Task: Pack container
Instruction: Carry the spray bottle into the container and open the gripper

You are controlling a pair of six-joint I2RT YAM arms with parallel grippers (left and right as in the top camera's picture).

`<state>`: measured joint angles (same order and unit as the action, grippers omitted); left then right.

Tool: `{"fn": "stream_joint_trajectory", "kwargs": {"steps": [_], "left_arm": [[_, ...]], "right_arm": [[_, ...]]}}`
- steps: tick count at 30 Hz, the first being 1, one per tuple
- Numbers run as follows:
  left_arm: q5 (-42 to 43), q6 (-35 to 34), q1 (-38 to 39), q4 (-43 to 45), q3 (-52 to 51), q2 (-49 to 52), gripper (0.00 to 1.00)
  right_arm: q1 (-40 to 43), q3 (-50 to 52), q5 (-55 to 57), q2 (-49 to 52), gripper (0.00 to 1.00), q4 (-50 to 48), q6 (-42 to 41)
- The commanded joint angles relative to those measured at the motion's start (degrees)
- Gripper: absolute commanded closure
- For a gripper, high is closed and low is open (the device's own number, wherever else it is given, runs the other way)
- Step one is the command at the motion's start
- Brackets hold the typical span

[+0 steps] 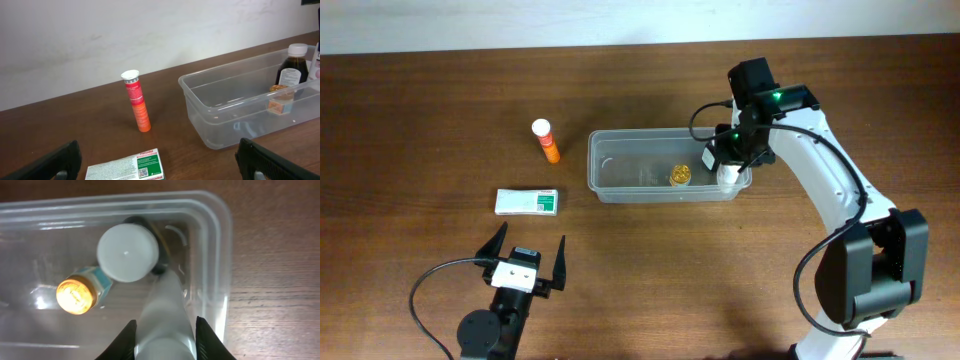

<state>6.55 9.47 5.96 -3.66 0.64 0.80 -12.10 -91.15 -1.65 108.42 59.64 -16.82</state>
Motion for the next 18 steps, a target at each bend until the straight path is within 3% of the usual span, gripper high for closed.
{"fn": "stream_joint_trajectory", "kwargs": {"steps": [1, 14, 16, 18], "left_arm": [[-0.39, 0.92, -0.28, -0.28, -0.13, -0.39, 0.01], [-0.37, 0.92, -0.26, -0.28, -0.13, -0.39, 0.01], [-0.39, 0.92, -0.26, -0.28, -0.13, -0.39, 0.01], [-0.39, 0.92, -0.26, -0.28, -0.13, -0.39, 0.01]], "right_arm": [[-0.42, -0.11, 2.16, 2.01, 0.76, -0.59, -1.29], [-0.44, -0.11, 1.9, 3.72, 0.75, -1.46, -1.29], [-0.44, -0.11, 1.9, 3.72, 0.67, -1.46, -1.29], [-0.44, -0.11, 1.9, 3.72, 0.65, -1.46, -1.29]]}}
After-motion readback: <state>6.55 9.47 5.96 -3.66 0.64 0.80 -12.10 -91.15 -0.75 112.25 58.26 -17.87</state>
